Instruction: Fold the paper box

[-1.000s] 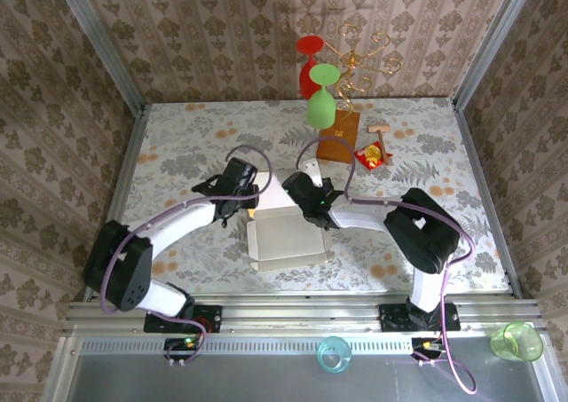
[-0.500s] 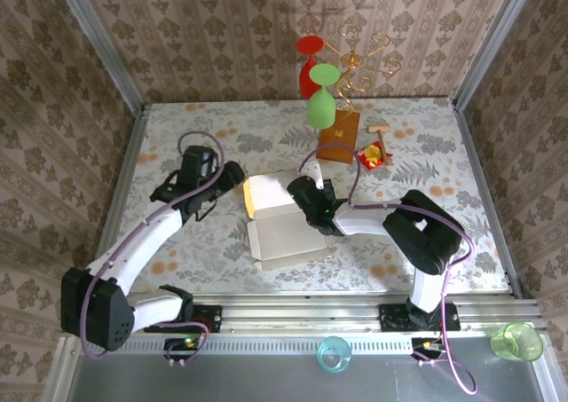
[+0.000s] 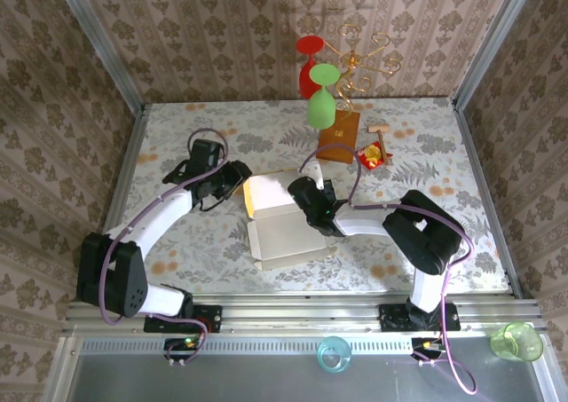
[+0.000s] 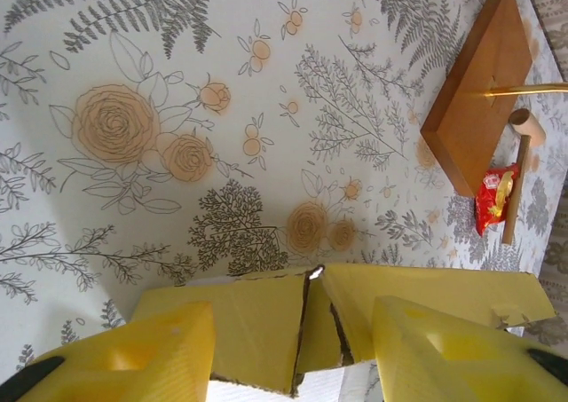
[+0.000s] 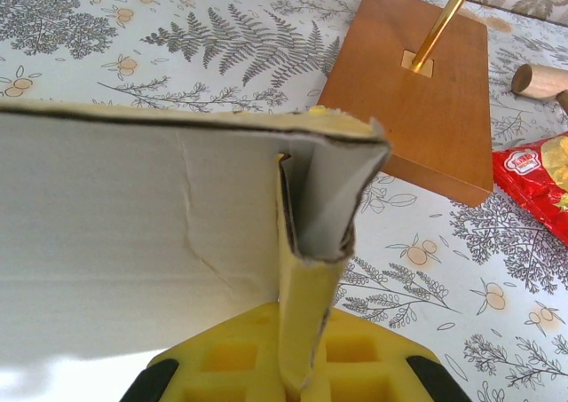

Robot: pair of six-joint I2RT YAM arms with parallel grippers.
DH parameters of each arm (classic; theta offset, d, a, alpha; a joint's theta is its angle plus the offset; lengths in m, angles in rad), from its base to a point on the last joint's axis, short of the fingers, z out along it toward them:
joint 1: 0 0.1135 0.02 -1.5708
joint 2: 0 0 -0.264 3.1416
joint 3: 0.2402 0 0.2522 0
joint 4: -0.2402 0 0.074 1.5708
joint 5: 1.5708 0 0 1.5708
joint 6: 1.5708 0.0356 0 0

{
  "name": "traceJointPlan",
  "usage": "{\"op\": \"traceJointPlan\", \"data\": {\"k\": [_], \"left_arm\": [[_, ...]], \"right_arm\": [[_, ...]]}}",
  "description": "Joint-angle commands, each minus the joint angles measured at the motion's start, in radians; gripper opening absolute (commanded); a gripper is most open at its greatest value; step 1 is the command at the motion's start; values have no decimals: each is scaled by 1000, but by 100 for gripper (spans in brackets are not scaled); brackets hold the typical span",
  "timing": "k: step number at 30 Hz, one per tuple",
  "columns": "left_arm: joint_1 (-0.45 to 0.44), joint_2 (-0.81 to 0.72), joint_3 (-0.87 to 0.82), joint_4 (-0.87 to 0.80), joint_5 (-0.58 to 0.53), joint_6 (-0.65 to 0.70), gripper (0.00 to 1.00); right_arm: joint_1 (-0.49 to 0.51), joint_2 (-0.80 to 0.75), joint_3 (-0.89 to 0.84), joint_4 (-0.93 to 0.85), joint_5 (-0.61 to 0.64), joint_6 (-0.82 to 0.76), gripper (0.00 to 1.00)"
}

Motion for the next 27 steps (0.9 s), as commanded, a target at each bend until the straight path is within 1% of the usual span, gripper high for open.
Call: {"op": "traceJointPlan", "data": {"k": [1, 11, 13, 18, 24, 27], "left_arm": [[-10, 3, -12, 43, 32, -35, 48], [-24, -3, -74, 79, 30, -66, 34], [-23, -5, -80, 77, 25, -66, 28], [-29, -9, -93, 71, 15, -68, 26], [-37, -22, -107, 53, -6, -58, 17], [-38, -29, -115, 45, -16, -54, 16]], "right_arm": [[-1, 23, -29, -22, 10, -3, 0], [0, 19, -53, 10, 17, -17, 0], [1, 18, -61, 19, 19, -20, 0], [11, 23, -75, 57, 17, -45, 0], [14, 25, -80, 65, 33, -66, 0], [14, 11, -84, 60, 40, -72, 0]]}}
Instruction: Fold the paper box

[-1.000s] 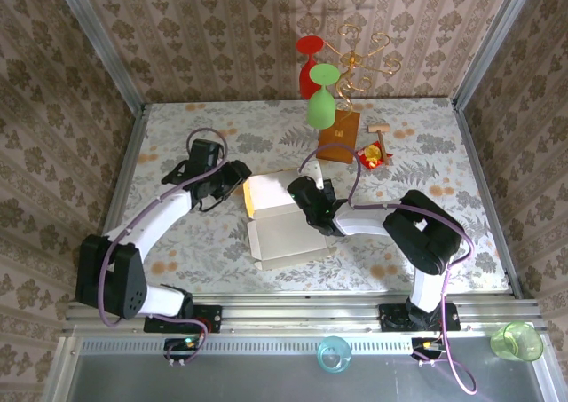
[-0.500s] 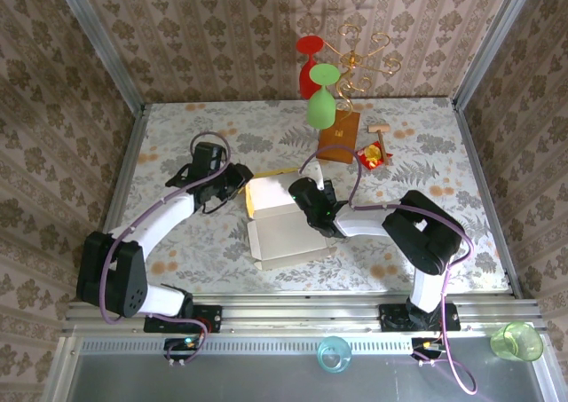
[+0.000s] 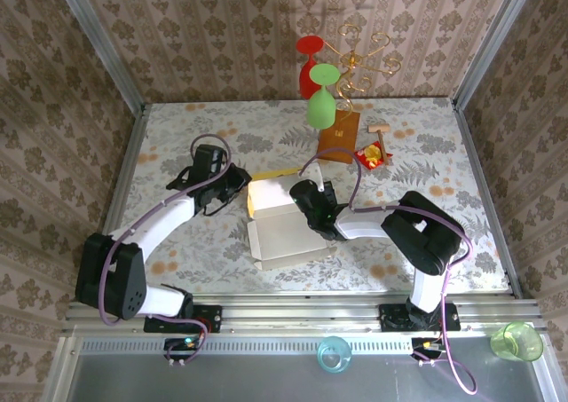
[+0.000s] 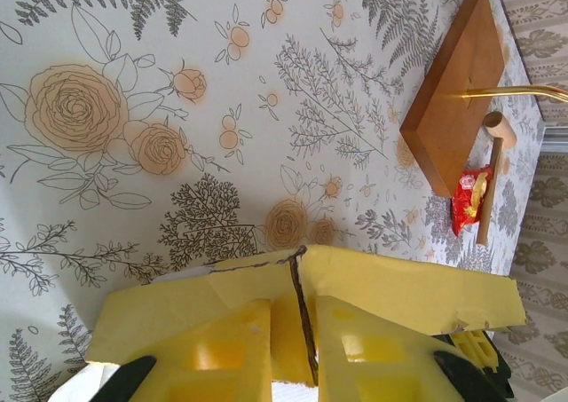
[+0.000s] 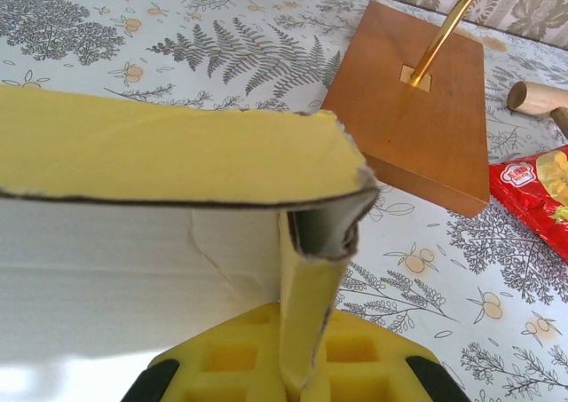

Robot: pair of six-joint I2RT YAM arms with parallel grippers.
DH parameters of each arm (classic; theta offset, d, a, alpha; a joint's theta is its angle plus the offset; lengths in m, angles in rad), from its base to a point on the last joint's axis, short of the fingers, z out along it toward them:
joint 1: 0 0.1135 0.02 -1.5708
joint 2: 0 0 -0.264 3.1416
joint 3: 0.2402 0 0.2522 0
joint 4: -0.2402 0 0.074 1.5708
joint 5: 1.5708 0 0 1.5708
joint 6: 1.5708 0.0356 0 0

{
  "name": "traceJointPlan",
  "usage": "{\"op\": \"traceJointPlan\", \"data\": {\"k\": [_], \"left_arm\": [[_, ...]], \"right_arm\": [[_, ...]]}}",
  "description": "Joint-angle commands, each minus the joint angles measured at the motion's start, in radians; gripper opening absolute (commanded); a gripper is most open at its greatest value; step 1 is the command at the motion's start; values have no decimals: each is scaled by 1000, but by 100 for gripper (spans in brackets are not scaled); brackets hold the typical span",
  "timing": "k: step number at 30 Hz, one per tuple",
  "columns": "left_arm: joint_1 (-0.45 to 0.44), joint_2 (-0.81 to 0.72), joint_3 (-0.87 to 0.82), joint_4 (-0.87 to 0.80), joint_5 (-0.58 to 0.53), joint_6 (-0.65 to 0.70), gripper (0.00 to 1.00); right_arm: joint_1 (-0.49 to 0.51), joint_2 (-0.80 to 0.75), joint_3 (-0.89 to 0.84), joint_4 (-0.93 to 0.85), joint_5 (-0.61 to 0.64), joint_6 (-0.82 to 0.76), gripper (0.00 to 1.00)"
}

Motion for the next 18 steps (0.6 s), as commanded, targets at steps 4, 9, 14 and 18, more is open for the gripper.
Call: {"op": "traceJointPlan", "data": {"k": [4, 9, 14, 18], "left_arm": [[-11, -21, -31, -84, -27, 22, 15], [-11, -23, -9, -102, -35, 54, 14], [-10, -22, 4, -112, -36, 73, 14], [-10, -21, 13, -108, -37, 83, 13]], "right_arm": [[5, -14, -41, -55, 14, -13, 10], [0, -65, -23, -138, -15, 31, 38], [-23, -161, 19, -288, -107, 116, 57], [-41, -266, 57, -397, -224, 184, 71]]}}
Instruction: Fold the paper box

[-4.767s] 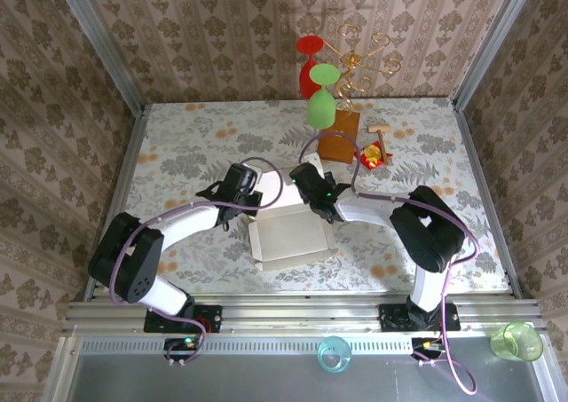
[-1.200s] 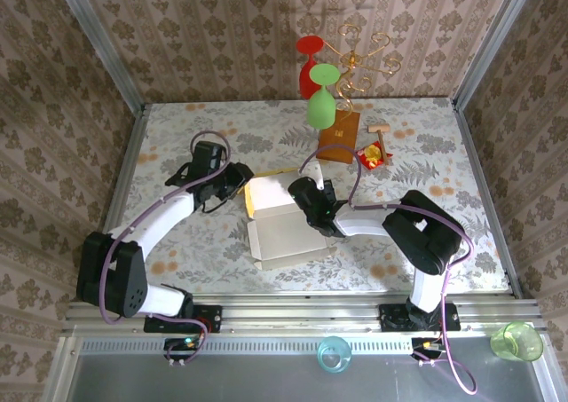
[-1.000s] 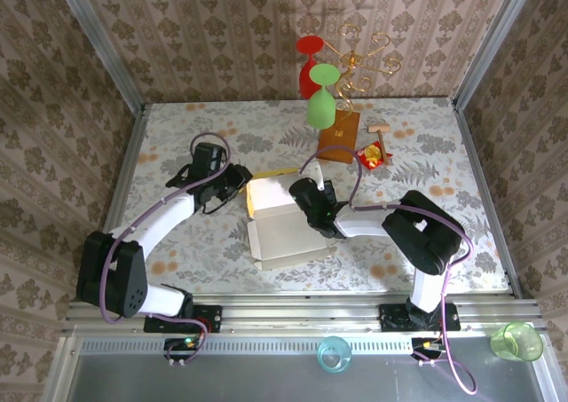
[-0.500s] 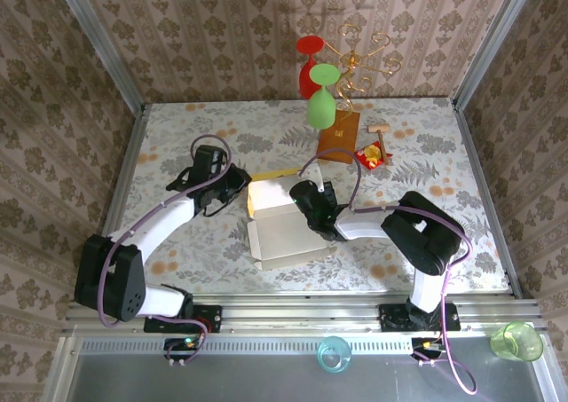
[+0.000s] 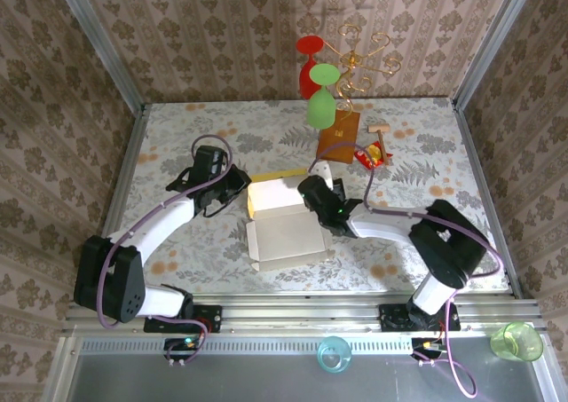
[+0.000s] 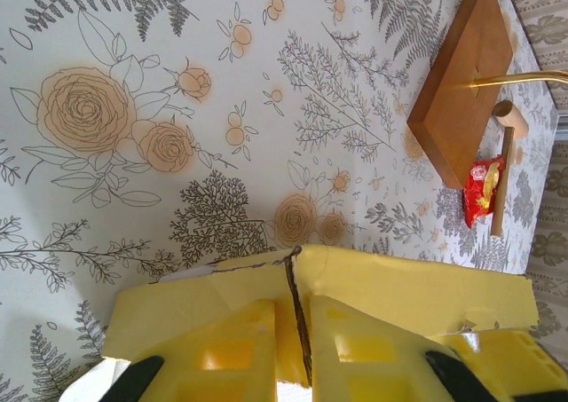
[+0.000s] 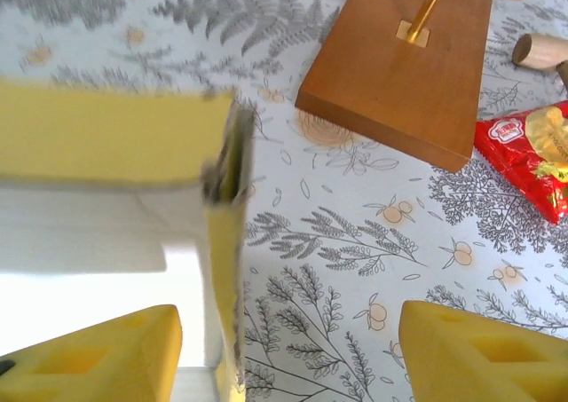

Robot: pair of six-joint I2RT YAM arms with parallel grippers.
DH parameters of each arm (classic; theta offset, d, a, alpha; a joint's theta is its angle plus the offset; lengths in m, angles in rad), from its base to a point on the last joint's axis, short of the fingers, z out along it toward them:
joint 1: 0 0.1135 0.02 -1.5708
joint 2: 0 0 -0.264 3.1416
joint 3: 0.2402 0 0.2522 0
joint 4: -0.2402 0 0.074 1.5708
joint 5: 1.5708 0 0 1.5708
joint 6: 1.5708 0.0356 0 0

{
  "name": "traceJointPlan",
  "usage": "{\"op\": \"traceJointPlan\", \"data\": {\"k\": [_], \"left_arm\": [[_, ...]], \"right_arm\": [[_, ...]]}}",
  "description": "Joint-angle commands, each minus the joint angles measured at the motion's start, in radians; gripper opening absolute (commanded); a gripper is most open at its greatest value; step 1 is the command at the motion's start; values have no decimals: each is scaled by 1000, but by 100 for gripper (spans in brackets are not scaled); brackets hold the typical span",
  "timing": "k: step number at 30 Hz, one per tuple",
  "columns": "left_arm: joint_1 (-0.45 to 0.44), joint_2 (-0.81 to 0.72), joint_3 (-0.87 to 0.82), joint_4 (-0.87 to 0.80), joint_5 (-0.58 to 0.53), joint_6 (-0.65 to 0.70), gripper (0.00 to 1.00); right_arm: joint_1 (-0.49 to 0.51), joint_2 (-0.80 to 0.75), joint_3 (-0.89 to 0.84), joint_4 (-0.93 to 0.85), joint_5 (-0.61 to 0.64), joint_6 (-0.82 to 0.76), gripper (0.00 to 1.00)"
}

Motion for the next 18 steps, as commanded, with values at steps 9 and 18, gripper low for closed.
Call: {"op": "traceJointPlan", "data": {"k": [9, 18], "left_arm": [[-8, 2, 26, -65, -10, 49, 13], [-15, 3, 31, -63, -15, 52, 13]], "right_arm": [[-209, -209, 156, -336, -437, 413, 71], [-319, -21, 330, -475, -816, 619, 53]]}}
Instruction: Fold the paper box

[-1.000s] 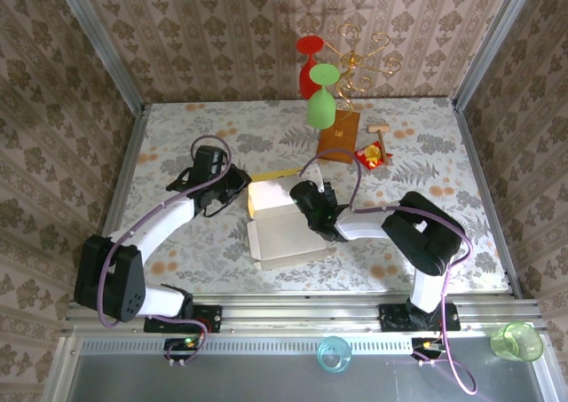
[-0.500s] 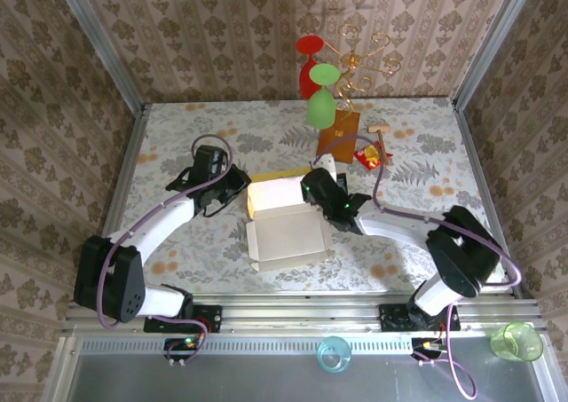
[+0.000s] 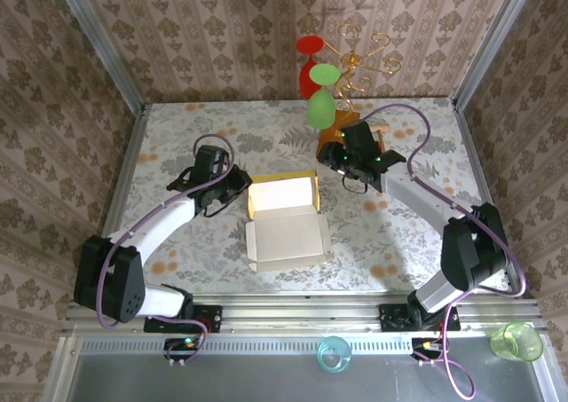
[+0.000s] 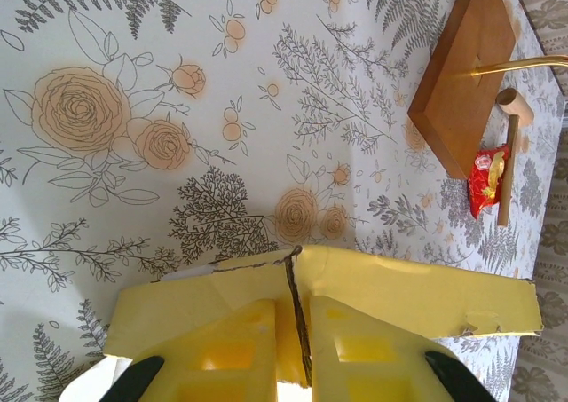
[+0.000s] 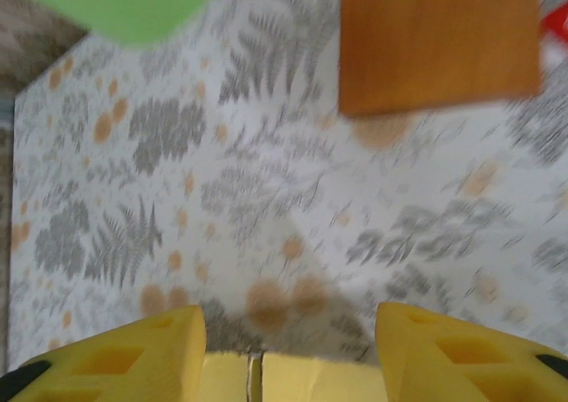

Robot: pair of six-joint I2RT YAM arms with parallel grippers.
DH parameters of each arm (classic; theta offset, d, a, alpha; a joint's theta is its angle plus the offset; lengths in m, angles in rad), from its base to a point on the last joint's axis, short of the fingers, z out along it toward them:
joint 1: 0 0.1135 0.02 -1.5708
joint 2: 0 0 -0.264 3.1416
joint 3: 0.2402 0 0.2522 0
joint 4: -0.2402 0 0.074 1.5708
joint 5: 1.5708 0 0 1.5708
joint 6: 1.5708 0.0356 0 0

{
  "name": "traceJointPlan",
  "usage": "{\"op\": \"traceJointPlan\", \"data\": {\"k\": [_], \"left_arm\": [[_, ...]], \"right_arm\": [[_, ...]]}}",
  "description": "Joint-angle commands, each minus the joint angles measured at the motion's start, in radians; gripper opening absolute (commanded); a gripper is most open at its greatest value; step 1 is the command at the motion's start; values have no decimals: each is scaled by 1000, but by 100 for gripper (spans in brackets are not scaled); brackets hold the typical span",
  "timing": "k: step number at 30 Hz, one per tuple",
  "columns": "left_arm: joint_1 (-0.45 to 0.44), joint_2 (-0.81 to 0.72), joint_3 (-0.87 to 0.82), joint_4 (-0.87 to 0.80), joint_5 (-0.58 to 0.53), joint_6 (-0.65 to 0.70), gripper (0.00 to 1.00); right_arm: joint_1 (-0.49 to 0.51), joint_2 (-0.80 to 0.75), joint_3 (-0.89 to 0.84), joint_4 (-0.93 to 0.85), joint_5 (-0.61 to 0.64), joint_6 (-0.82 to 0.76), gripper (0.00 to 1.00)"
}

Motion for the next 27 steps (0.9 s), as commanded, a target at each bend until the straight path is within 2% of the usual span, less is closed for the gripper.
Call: {"op": "traceJointPlan", "data": {"k": [1, 7, 16, 23, 27], "left_arm": [[-6, 2, 22, -52, -16, 25, 13], [-8, 3, 24, -49, -17, 22, 13], [-10, 11, 32, -46, -14, 26, 13], [-8, 21, 57, -72, -21, 62, 13], [-4, 45, 89, -99, -24, 107, 13]], "right_arm": [[13, 31, 19, -84, -157, 110, 52], [20, 45, -2, -107, -136, 97, 49], [21, 86, -13, -88, -145, 104, 32], [23, -11, -56, -18, -93, 61, 39], [31, -119, -136, 45, -26, -68, 48]]}}
